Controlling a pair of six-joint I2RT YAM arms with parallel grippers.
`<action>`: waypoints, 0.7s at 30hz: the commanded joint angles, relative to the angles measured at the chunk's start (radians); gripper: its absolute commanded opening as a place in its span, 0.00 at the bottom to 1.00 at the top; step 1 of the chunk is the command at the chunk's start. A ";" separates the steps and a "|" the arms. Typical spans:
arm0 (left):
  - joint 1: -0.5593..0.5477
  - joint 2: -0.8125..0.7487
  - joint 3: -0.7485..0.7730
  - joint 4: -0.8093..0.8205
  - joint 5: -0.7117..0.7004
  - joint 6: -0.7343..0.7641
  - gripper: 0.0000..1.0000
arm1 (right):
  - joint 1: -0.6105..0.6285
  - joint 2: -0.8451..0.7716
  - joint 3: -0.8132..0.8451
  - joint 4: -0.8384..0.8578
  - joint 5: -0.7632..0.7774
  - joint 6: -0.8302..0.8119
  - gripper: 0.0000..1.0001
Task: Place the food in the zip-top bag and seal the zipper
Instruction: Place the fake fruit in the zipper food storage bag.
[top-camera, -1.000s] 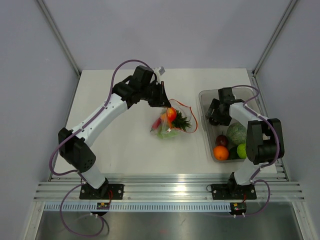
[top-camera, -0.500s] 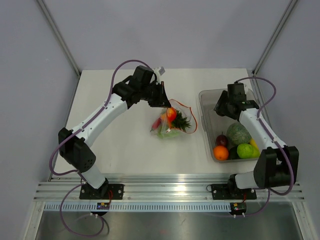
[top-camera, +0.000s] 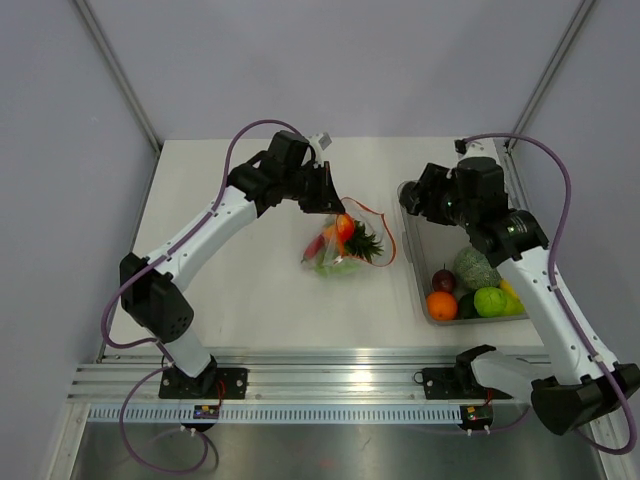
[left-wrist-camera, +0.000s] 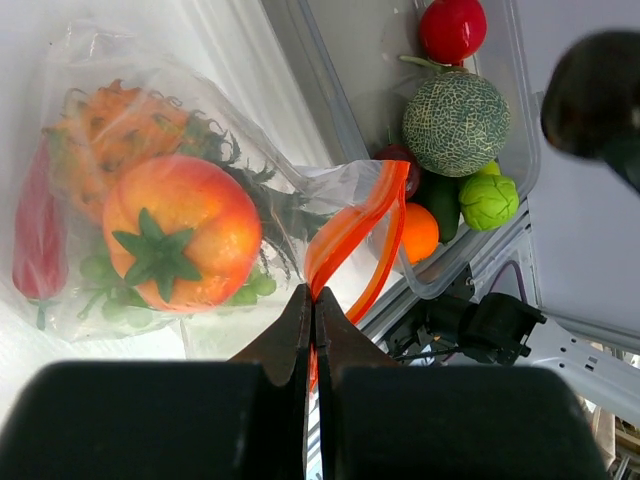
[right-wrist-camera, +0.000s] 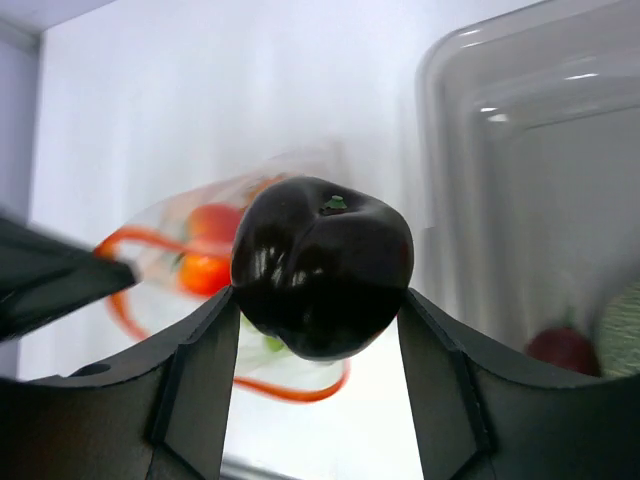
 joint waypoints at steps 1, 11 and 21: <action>0.000 0.000 0.033 0.068 0.037 -0.021 0.00 | 0.138 -0.003 0.032 -0.006 -0.030 0.069 0.54; 0.001 -0.026 0.030 0.056 0.026 -0.019 0.00 | 0.369 0.155 -0.017 0.110 0.024 0.130 0.55; 0.004 -0.032 0.035 0.059 0.034 -0.018 0.00 | 0.393 0.267 -0.026 0.116 -0.004 0.121 0.98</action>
